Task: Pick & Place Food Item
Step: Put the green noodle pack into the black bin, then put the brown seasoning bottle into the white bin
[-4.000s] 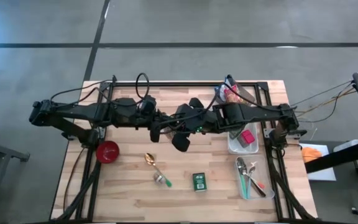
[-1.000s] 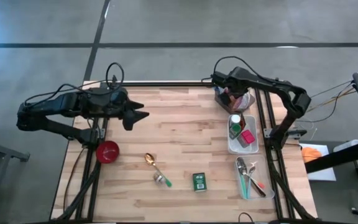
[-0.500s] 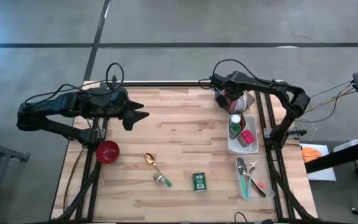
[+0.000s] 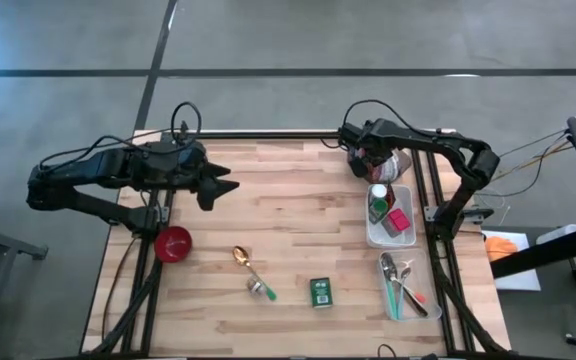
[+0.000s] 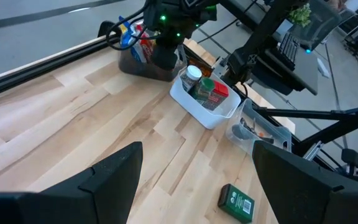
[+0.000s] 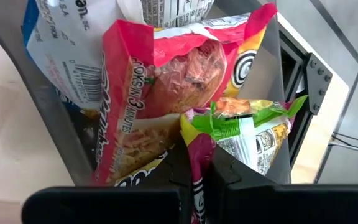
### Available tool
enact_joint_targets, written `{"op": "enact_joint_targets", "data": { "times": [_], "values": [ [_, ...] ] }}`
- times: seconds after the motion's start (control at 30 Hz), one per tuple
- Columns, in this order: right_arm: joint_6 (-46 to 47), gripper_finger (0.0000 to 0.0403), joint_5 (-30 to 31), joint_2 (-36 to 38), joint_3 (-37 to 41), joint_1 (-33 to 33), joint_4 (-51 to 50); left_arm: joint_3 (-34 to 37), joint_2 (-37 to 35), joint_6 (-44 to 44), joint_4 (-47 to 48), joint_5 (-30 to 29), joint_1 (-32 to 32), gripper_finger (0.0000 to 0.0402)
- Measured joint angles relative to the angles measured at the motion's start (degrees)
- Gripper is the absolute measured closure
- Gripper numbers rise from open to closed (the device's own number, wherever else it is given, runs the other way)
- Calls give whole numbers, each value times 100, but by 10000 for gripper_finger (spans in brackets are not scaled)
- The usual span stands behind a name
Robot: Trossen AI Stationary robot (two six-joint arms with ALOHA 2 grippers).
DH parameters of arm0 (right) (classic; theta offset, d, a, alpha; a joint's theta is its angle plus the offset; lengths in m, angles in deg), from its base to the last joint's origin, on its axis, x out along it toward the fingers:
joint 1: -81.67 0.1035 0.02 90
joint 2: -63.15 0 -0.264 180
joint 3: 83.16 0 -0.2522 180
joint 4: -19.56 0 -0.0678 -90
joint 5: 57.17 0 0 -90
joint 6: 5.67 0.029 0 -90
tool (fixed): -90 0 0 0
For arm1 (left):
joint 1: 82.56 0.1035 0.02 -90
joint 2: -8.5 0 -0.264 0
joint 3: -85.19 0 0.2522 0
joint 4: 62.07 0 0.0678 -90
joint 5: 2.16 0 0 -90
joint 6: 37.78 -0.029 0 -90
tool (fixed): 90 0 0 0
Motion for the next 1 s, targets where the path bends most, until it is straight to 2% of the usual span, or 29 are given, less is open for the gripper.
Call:
{"op": "enact_joint_targets", "data": {
  "times": [0.43,0.57,0.67,0.87,1.0],
  "values": [
    [17,394,-187,26,-82,20,-158,0,0,18,109,2,0,94],
    [-147,384,-674,76,-298,7,-277,0,0,37,201,2,0,94],
    [-239,349,-768,93,-384,-7,-359,0,0,57,232,2,0,94],
    [-224,250,-746,98,-529,-11,-631,0,0,64,363,8,0,94],
    [-198,203,-721,101,-682,-9,-937,0,15,210,624,235,0,94]
  ]
}}
